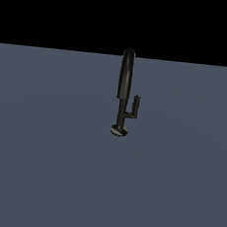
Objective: Turn on the faucet by rotating a designated handle.
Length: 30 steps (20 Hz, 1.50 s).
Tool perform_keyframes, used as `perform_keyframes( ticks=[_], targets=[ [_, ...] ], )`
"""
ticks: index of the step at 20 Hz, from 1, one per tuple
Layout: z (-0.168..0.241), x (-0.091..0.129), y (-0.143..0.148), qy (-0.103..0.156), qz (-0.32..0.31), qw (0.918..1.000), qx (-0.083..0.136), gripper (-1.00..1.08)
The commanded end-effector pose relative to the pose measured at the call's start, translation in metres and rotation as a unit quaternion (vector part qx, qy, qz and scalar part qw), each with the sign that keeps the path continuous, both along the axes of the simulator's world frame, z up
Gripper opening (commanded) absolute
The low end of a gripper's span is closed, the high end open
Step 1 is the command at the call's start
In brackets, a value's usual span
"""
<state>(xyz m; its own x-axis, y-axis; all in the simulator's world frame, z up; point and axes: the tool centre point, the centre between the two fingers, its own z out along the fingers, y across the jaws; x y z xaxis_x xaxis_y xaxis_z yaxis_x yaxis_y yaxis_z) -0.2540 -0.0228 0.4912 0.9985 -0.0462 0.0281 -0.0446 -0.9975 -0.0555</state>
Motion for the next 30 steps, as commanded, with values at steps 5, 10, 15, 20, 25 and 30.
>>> perform_keyframes(
  ticks=[5, 10, 15, 20, 25, 30],
  targets=[
    [0.0, 0.002, 0.0, 0.003, -0.003, 1.0, 0.003, -1.0],
    [-0.002, 0.011, 0.0, 0.013, -0.013, 0.9998, 0.013, -1.0],
    [-0.004, 0.027, 0.001, 0.031, -0.032, 0.9985, 0.032, -1.0],
    [-0.009, 0.051, 0.0, 0.058, -0.059, 0.9948, 0.059, -1.0],
    [-0.017, 0.079, -0.002, 0.091, -0.092, 0.9872, 0.092, -1.0],
    [-0.028, 0.108, -0.006, 0.125, -0.126, 0.9758, 0.127, -1.0]
  ],
)
